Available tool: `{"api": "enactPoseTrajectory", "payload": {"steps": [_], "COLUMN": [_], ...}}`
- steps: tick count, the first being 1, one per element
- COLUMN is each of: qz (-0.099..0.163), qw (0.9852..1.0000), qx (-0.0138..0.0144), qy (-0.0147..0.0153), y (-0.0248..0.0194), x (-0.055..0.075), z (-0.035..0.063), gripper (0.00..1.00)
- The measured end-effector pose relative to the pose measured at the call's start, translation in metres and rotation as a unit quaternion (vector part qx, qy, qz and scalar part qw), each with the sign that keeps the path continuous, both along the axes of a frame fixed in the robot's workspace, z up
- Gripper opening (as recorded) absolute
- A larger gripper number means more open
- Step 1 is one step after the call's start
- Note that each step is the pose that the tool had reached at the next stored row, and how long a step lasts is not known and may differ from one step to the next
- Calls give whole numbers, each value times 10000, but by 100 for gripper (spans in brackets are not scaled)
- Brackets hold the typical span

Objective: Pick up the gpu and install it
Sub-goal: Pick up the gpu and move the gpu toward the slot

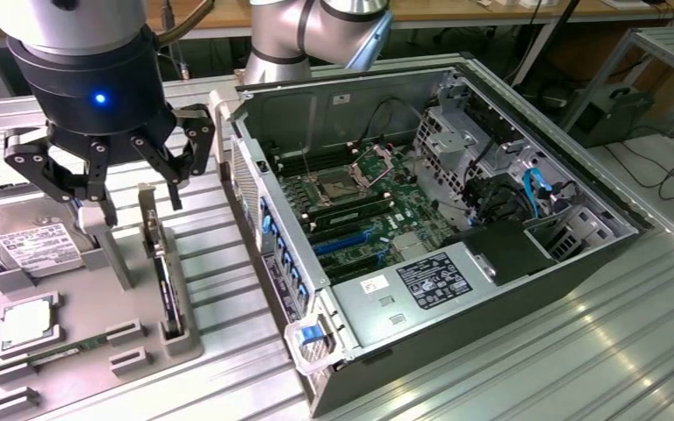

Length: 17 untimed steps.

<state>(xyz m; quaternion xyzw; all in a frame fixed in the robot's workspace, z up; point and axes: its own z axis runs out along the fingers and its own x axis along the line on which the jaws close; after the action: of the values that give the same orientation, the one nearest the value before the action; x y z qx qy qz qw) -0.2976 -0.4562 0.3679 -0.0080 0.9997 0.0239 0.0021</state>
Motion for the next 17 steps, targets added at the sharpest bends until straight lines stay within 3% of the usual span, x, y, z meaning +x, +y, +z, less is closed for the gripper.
{"api": "enactPoseTrajectory", "payload": {"steps": [17], "qz": [0], "qw": [10000], "qx": [-7], "qy": [-2], "y": [0], "x": [0], "z": [-122], "gripper": [60]}}
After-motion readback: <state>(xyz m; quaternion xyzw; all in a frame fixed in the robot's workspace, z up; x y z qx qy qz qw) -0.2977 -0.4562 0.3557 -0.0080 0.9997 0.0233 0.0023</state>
